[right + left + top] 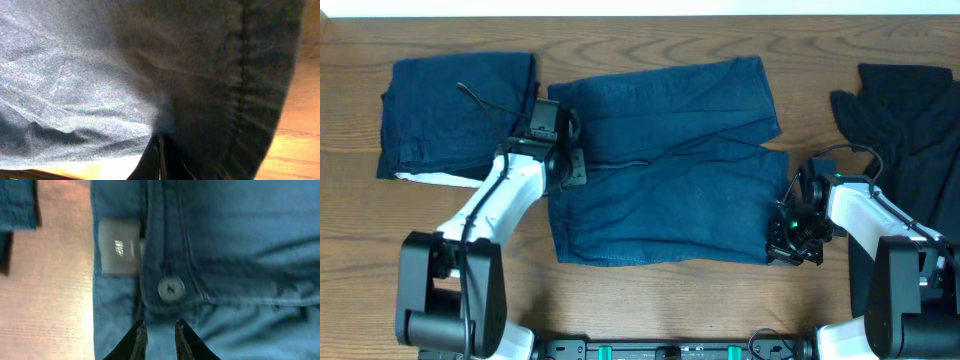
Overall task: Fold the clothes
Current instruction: 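Pull the right gripper down toward the lower-right, reshaping the trousers, then hold the trousers' left and right edges with both grippers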
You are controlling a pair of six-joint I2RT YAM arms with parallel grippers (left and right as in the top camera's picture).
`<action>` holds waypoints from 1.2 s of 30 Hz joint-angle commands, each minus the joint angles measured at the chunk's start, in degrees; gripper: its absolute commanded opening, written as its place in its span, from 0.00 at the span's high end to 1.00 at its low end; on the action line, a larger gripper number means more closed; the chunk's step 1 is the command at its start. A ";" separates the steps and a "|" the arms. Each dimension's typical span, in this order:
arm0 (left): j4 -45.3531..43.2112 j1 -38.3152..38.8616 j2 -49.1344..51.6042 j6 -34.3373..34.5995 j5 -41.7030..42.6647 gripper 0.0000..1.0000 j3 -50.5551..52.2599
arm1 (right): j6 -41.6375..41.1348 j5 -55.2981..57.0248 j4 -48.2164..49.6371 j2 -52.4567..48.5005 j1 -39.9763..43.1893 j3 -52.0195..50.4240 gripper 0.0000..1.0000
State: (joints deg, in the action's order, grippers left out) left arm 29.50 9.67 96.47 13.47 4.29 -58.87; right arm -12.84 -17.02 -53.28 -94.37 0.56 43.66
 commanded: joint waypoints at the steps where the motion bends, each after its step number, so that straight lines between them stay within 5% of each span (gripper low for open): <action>1: -1.22 -2.62 0.83 0.15 -1.11 0.77 -0.61 | -0.85 1.70 -0.13 -0.04 -0.35 0.52 0.99; 2: -1.42 -3.50 0.83 0.15 -0.90 0.77 -0.68 | -0.83 1.01 -0.55 -0.02 -0.35 1.16 0.99; 4: -1.42 -5.79 0.83 0.15 1.95 0.57 -0.83 | -0.83 -0.07 -1.57 -0.02 -0.35 2.64 0.91; 6: -1.33 -8.13 0.94 0.13 9.38 0.51 -0.83 | -0.35 -0.42 -3.23 -0.02 -0.35 5.09 0.79; 9: -1.38 -10.38 1.46 0.09 19.12 0.50 -0.83 | 0.00 -0.39 -5.49 -0.02 -0.37 9.38 0.75; 16: -1.40 -10.88 2.25 0.13 26.53 0.46 -0.74 | 0.70 -0.37 -3.52 -0.02 -0.37 19.08 0.62; 36: -2.01 -10.91 7.48 0.79 26.80 0.47 -0.68 | 0.94 0.94 1.44 -0.02 -0.37 21.07 0.62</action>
State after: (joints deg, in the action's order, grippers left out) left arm 27.57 -1.17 104.27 13.72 30.15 -58.87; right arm -12.56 -16.64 -52.25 -94.39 0.56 63.81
